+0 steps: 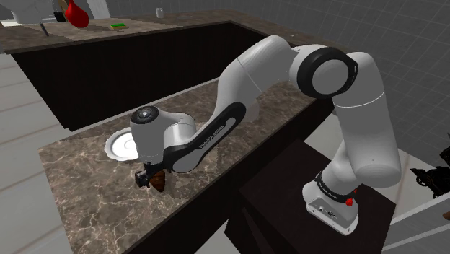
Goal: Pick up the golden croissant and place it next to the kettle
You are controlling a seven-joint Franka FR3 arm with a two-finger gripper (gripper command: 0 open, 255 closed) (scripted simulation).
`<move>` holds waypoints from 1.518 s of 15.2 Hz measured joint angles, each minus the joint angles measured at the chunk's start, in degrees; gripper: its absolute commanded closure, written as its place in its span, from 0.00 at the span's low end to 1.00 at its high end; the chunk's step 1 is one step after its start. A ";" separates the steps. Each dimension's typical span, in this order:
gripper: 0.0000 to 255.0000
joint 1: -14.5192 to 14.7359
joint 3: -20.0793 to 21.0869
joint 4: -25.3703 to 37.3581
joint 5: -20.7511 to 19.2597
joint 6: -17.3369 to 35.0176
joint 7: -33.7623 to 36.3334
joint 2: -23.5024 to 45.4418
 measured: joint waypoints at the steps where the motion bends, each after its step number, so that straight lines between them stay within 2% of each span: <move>1: 1.00 0.00 0.01 0.01 0.00 0.01 0.00 -0.01; 11: 1.00 -0.08 0.11 -0.05 0.12 -0.20 -0.08 -0.23; 23: 1.00 -1.83 2.68 0.26 3.30 -5.89 -2.19 -5.88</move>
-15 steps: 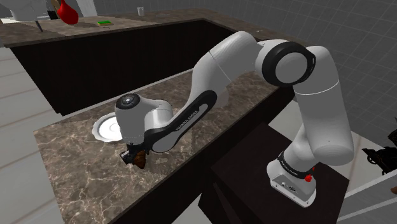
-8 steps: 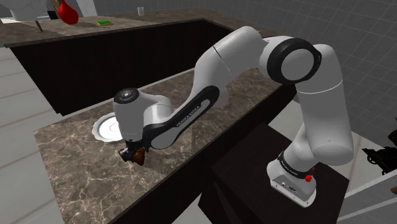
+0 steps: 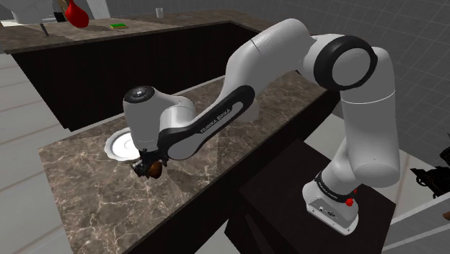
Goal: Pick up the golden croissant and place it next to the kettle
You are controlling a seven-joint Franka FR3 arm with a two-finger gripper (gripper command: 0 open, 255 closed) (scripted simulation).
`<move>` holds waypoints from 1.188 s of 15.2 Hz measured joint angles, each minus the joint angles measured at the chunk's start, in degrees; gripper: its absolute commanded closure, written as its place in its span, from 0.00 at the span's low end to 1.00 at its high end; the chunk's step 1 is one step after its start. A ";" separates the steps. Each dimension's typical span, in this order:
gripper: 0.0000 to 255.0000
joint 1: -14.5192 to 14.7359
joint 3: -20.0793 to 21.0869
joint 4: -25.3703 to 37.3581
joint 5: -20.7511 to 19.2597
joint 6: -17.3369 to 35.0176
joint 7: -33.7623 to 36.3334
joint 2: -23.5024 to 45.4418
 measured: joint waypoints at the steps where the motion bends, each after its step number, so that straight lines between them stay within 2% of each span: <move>1: 1.00 -0.13 0.22 0.09 0.29 -0.54 -0.17 -0.49; 18: 1.00 -1.87 3.05 3.43 4.74 -10.08 -3.11 -7.37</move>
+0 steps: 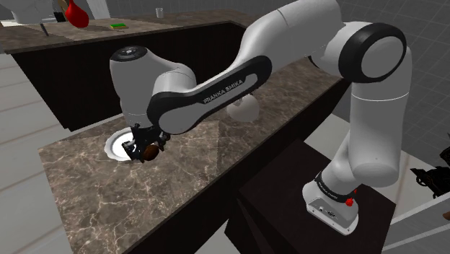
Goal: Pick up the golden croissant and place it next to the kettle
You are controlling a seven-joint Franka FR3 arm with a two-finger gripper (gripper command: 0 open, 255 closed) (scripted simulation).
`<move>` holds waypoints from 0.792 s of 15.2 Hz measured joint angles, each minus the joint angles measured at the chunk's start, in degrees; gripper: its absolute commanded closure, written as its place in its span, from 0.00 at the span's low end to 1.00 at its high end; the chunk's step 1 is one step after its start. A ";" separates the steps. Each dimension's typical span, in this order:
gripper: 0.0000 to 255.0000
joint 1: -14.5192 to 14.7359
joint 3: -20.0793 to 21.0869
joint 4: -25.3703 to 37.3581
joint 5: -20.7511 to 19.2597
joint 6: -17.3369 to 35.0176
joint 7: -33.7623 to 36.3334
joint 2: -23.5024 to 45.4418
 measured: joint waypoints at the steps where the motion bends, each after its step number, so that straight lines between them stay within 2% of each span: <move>1: 1.00 0.00 0.10 0.38 0.16 -0.56 -0.10 -0.21; 12: 1.00 -0.32 1.10 5.24 2.15 -7.64 -1.67 -2.84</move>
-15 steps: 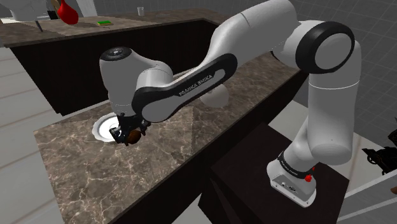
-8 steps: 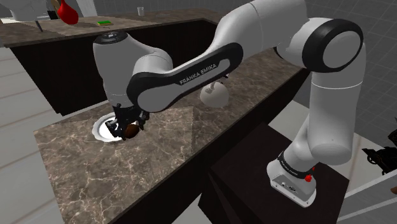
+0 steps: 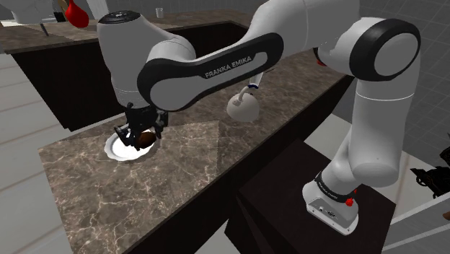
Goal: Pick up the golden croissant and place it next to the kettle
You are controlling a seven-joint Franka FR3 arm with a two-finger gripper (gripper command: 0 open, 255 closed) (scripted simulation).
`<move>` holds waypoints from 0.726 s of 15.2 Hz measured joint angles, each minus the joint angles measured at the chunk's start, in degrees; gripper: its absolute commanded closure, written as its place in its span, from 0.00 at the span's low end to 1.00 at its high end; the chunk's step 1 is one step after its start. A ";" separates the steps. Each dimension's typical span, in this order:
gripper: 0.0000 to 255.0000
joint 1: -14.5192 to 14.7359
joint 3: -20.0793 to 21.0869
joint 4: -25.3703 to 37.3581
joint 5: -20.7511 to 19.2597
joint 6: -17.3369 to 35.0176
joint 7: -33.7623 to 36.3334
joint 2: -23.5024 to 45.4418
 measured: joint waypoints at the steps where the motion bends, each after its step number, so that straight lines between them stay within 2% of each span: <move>1: 1.00 -0.03 0.08 0.42 0.18 -0.63 -0.12 -0.26; 6: 1.00 -0.64 0.43 1.62 1.22 -3.25 -1.10 -1.93; 11: 1.00 -6.47 0.07 -6.85 5.10 -0.39 -7.04 -8.81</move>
